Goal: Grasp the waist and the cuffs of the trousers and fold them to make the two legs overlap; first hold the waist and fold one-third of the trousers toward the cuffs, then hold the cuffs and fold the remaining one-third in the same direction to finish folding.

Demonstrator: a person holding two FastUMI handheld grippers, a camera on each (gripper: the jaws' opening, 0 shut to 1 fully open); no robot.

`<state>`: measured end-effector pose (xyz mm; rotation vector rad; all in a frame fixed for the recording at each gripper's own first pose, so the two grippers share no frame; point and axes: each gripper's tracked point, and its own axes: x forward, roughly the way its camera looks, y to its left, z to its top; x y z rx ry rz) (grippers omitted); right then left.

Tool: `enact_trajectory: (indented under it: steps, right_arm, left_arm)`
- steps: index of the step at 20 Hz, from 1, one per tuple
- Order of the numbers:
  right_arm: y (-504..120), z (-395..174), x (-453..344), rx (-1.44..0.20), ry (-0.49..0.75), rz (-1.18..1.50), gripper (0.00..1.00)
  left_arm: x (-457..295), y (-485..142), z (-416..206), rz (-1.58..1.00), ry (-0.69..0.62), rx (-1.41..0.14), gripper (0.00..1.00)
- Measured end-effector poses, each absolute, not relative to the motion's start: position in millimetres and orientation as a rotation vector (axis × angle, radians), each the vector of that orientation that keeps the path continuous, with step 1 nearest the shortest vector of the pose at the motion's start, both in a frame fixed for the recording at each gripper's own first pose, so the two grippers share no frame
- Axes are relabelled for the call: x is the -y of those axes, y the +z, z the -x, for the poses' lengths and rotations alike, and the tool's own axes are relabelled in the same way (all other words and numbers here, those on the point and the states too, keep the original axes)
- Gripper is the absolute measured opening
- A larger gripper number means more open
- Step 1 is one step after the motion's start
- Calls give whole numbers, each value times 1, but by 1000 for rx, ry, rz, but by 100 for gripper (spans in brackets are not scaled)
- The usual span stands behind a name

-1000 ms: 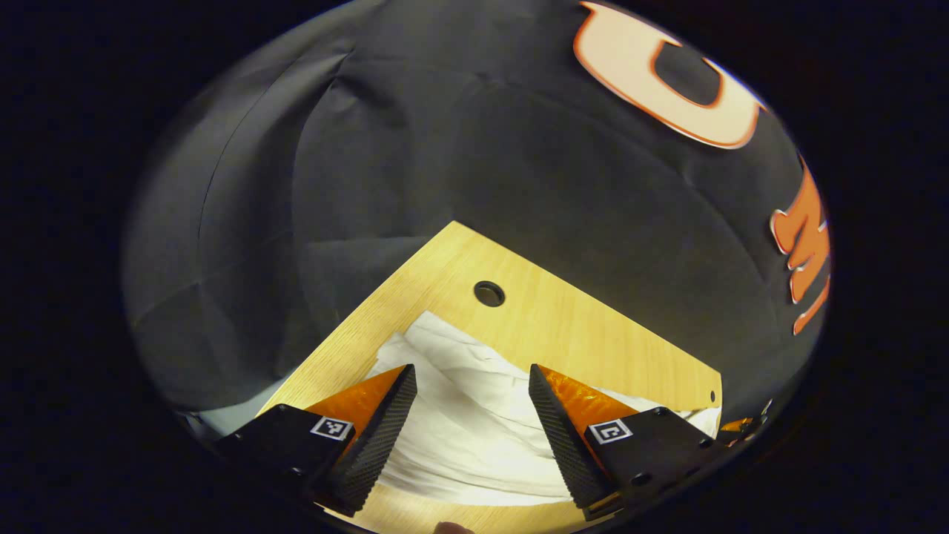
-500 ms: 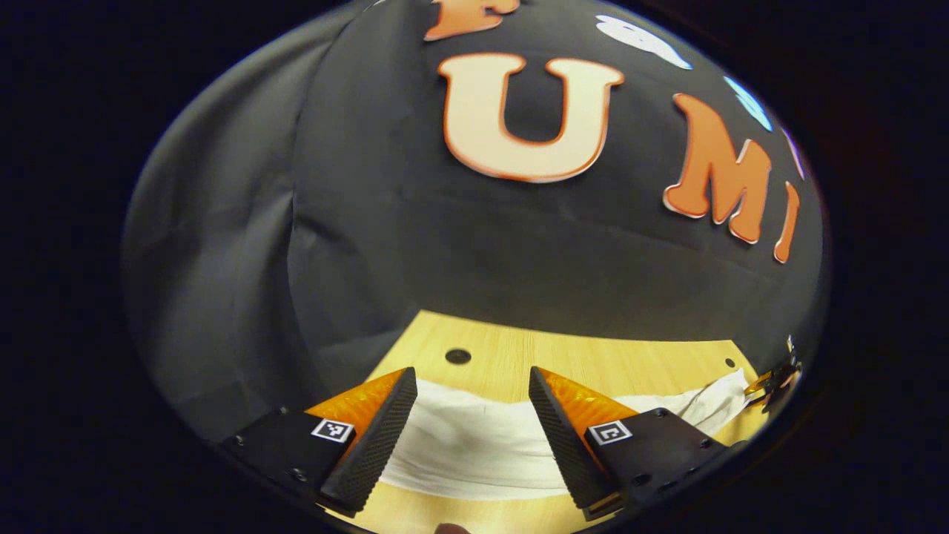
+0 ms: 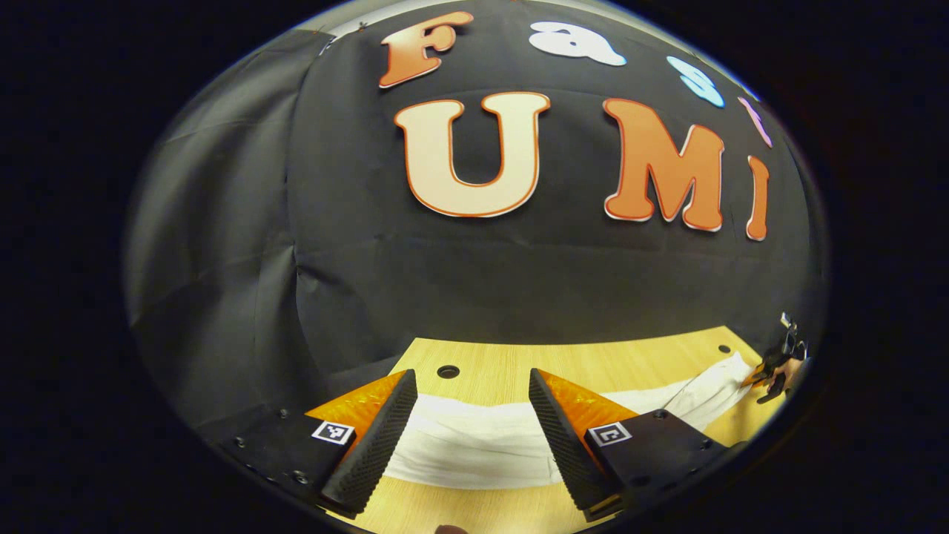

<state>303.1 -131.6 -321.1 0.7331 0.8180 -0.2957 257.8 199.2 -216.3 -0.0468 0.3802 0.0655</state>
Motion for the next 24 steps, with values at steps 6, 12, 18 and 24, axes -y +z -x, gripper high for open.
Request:
enact_trajectory:
  steps: [6,12,18,24]
  right_arm:
    - [-300,-311,129,-677,-220,-753,7]
    - [-291,-318,131,-519,-103,-728,7]
    - [-294,-327,136,-403,9,-559,6]
    - [-285,-326,139,-359,94,-472,6]
  left_arm:
    - [-169,-209,-256,-1,16,-381,99]
    - [-147,-203,-255,28,-39,-364,99]
    - [-152,-205,-254,50,-78,-356,99]
    - [-174,-211,-245,98,-79,-359,99]
